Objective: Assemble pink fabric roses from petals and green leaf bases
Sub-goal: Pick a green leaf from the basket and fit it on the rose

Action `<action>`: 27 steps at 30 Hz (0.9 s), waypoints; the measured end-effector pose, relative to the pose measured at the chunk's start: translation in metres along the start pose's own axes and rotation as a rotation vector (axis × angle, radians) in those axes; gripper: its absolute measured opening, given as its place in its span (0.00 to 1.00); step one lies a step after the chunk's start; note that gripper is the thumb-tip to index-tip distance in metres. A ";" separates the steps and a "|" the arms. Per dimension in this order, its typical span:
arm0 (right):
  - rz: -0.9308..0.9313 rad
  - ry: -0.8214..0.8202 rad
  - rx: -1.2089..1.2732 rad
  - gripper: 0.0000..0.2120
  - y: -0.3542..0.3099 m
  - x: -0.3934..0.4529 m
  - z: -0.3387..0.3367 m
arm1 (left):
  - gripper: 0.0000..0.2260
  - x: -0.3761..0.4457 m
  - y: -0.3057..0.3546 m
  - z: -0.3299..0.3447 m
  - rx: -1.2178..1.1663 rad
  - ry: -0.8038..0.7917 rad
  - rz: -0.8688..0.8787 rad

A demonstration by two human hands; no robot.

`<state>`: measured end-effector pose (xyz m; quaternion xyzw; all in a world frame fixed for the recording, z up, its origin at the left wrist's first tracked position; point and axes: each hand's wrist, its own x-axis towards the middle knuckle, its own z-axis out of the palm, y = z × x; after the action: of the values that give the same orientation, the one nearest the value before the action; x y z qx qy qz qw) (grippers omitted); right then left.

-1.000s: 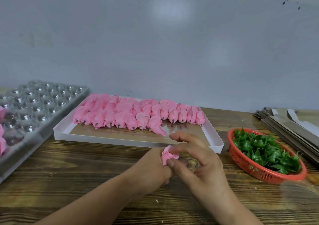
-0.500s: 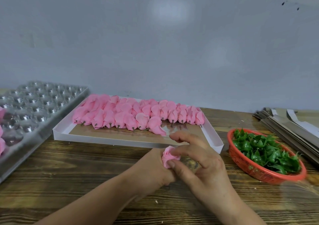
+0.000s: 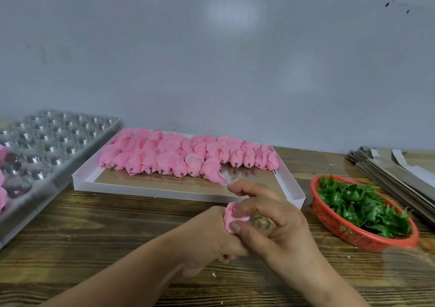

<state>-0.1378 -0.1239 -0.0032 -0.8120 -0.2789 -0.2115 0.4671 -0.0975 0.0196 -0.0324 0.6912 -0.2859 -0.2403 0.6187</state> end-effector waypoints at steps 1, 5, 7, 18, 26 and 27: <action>0.007 -0.009 -0.002 0.06 -0.001 0.000 0.000 | 0.07 -0.001 0.001 0.001 -0.021 -0.023 0.007; 0.011 -0.020 -0.028 0.06 -0.002 0.001 0.001 | 0.05 -0.003 0.006 0.004 -0.024 -0.023 0.013; 0.009 -0.003 -0.039 0.04 -0.001 0.000 0.004 | 0.04 -0.004 0.010 0.006 0.009 0.025 0.048; -0.139 0.039 -0.246 0.06 -0.001 0.001 0.008 | 0.09 -0.003 0.009 0.009 0.052 0.127 0.051; 0.039 0.096 0.046 0.10 0.002 0.001 0.001 | 0.10 -0.004 0.008 0.004 0.016 0.152 0.026; 0.032 0.093 0.023 0.08 0.003 0.001 -0.001 | 0.11 -0.004 0.008 0.003 -0.009 0.137 0.035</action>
<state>-0.1351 -0.1252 -0.0040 -0.8001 -0.2466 -0.2382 0.4922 -0.1038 0.0196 -0.0248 0.6980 -0.2539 -0.1829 0.6441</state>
